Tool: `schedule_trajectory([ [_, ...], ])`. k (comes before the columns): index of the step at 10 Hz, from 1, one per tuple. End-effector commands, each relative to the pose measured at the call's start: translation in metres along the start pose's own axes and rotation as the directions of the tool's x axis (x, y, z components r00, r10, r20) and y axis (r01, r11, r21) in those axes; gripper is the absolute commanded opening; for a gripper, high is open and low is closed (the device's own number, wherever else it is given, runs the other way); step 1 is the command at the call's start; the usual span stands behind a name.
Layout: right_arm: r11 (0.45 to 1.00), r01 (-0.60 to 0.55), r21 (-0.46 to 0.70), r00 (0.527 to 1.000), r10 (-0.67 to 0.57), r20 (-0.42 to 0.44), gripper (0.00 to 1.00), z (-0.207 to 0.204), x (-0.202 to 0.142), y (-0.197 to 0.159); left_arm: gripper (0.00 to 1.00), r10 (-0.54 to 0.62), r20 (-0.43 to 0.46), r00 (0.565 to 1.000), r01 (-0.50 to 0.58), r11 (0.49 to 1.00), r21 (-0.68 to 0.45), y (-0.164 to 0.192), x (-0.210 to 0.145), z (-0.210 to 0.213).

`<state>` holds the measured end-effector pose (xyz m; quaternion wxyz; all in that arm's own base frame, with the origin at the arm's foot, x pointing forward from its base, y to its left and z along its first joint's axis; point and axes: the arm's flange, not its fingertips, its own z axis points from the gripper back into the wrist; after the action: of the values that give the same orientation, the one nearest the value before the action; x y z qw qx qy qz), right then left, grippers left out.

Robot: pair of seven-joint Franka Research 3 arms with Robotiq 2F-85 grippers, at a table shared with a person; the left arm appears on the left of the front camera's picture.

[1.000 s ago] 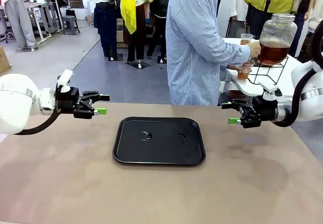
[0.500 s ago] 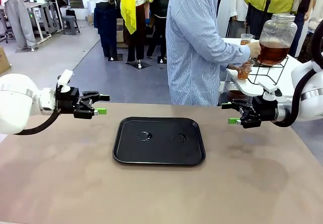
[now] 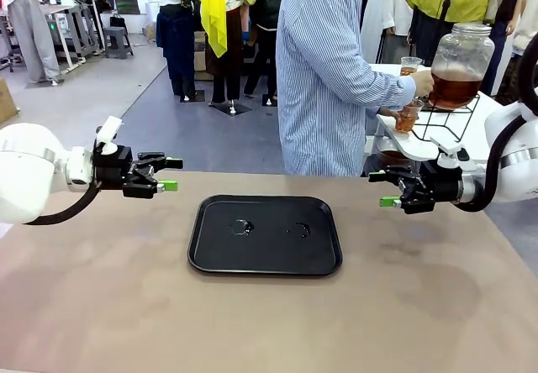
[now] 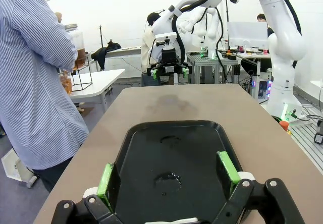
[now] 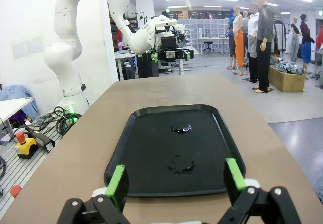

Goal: Pour the drink into the iced cup.
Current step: Open the gripper to release the iced cup you were holding.

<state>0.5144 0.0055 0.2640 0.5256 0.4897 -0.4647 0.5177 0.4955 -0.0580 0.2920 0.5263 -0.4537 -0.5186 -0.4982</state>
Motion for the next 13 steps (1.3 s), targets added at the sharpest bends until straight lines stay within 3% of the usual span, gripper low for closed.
schedule_trajectory([
  [1,1.0,-0.006,0.005,1.0,0.006,0.004,1.0,-0.0009,0.0028,-0.0009,1.0,-0.001,0.005,1.0,0.001,1.0,0.003,-0.0001,0.0012,-0.0012],
  [13,1.0,-0.006,0.005,1.0,0.006,0.004,1.0,-0.0009,0.0028,-0.0009,1.0,-0.001,0.005,1.0,0.001,1.0,0.003,-0.0001,0.0012,-0.0012],
])
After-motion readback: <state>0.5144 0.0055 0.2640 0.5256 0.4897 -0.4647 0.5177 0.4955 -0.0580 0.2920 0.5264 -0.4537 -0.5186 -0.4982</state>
